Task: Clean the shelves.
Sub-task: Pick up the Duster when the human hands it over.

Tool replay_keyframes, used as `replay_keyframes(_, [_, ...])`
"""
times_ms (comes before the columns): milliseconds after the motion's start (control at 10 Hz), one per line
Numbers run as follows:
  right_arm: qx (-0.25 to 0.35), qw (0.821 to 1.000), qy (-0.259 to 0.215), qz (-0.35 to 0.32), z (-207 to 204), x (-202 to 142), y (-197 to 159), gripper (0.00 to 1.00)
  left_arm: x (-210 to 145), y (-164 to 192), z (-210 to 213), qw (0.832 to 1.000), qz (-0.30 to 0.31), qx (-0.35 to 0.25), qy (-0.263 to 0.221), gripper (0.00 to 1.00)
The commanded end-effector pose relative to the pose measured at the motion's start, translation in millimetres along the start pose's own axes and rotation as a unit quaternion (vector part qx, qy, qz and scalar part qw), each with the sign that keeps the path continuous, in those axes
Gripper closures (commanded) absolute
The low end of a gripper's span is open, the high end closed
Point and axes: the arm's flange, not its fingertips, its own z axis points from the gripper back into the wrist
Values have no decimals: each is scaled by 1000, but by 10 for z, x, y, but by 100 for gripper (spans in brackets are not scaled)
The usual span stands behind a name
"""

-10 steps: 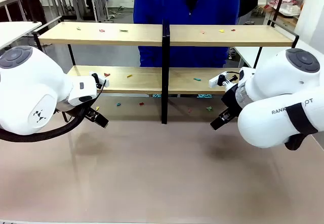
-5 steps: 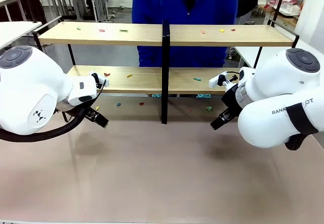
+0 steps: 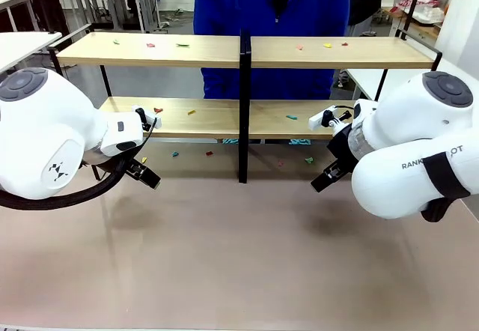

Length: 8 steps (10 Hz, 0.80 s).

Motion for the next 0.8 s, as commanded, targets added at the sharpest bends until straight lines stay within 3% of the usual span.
replay_keyframes(0, [0, 1000, 0, 0, 1, 0, -1, 0, 1, -2, 1, 1000, 0, 0, 0, 0])
replay_keyframes(200, [12, 1000, 7, 12, -37, 58, 35, 0, 0, 0, 0, 1000, 0, 0, 0, 0])
replay_keyframes(300, [5, 1000, 1, 24, 96, 36, 66, 0, -82, -23, 231, 999, -23, -36, -6, 0])
replay_keyframes(500, [0, 999, -2, 44, 660, -134, -10, 0, -416, -98, 985, 996, -53, -60, -42, 0])
replay_keyframes(700, [32, 998, -26, 49, 1309, -374, -165, 0, -805, -170, 1718, 987, -91, -102, -89, 0])
